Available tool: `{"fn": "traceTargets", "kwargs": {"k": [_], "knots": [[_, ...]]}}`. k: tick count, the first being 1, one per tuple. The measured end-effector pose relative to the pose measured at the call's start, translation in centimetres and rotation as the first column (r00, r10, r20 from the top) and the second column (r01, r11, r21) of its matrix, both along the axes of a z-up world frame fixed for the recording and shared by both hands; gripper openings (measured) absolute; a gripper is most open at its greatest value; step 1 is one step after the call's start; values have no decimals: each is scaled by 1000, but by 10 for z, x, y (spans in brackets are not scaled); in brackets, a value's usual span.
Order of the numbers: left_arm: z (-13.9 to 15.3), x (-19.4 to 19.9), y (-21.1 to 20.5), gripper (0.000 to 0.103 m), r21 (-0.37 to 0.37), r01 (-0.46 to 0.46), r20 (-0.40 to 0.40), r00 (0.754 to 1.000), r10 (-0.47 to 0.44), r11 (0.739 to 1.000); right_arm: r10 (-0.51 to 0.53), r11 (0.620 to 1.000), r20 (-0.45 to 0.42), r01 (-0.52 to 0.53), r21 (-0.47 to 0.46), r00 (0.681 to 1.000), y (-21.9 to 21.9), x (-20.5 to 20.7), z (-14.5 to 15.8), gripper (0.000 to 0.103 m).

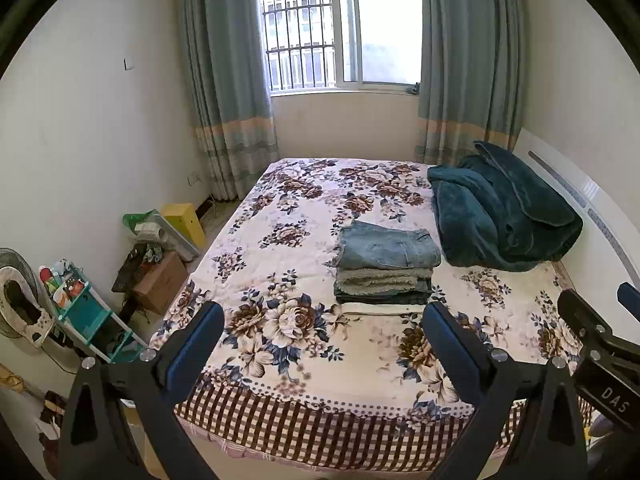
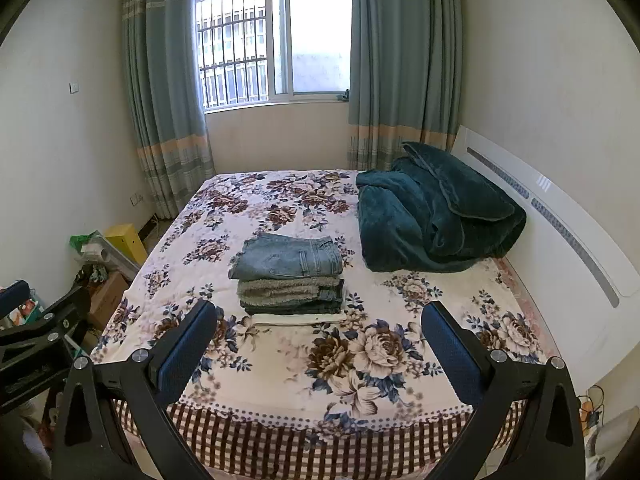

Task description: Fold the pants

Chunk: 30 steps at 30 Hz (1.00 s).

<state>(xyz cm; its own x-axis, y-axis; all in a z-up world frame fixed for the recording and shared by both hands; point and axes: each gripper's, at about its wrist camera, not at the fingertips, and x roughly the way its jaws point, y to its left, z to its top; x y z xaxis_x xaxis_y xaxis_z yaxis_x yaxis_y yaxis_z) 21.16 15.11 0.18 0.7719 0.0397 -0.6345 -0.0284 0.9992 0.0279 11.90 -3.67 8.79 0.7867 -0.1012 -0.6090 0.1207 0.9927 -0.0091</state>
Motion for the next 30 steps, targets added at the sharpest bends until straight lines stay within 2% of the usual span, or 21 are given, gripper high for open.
{"fn": "traceTargets", "kwargs": {"k": [30], "knots": [[2, 0, -3, 101, 12, 0, 7, 1000, 0, 1000, 10, 1000, -10, -10, 2, 1000, 3, -6, -13, 103]]}}
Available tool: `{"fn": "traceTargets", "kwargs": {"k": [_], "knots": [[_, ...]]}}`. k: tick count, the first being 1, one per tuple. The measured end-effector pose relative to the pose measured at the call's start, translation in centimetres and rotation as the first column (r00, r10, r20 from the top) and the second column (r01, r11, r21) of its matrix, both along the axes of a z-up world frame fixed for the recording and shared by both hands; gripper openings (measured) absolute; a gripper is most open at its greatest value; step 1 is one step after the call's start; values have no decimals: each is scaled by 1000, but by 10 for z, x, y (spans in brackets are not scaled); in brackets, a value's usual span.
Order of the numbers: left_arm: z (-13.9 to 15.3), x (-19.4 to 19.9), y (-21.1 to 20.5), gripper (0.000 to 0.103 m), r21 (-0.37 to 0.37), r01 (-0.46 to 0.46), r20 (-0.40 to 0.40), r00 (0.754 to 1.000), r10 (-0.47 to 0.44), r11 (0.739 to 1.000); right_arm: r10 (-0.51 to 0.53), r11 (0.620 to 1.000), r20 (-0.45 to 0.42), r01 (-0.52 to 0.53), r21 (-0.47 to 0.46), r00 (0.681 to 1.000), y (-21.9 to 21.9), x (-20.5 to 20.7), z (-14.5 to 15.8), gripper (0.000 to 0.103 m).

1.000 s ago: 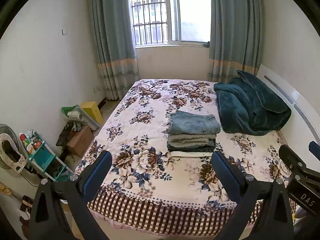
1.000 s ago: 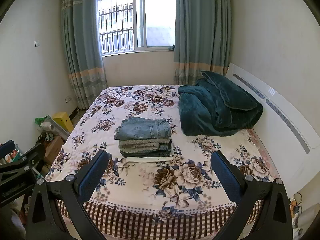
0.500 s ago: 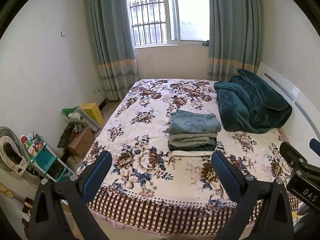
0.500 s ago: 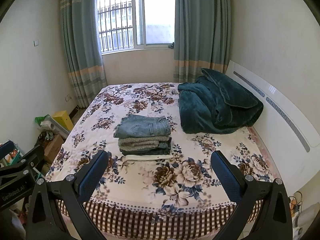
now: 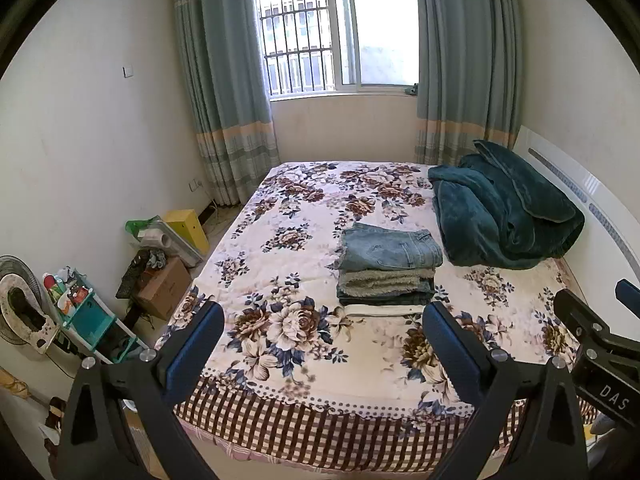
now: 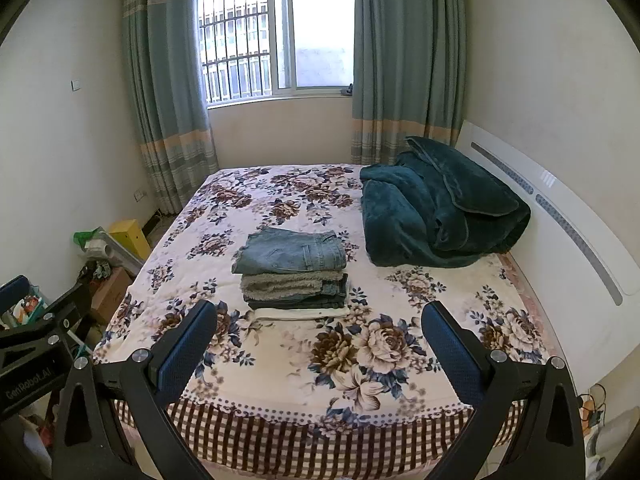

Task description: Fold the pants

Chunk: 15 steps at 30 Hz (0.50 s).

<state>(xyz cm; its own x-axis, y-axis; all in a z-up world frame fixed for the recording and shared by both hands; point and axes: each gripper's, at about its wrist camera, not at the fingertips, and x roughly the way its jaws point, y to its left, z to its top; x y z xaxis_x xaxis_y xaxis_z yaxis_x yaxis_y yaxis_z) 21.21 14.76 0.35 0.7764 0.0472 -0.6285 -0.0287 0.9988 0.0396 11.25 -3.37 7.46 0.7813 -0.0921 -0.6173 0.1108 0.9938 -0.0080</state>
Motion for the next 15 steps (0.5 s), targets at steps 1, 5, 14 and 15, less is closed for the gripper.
{"fn": "traceTargets", "kwargs": {"k": [1, 5, 14, 15], "knots": [[0, 0, 0, 101, 0, 0, 0, 1000, 0, 1000, 0, 1000, 0, 0, 0, 1000, 0, 1, 1, 103], [0, 0, 0, 101, 0, 1, 1, 1000, -1, 1000, -2, 1000, 0, 2, 0, 1000, 1, -1, -1, 103], [3, 0, 2, 101, 3, 6, 12, 1000, -6, 1000, 1, 1000, -7, -1, 7, 1000, 3, -1, 3, 103], [5, 0, 3, 101, 3, 7, 17, 1000, -7, 1000, 2, 1000, -4, -2, 6, 1000, 6, -2, 2, 103]]}}
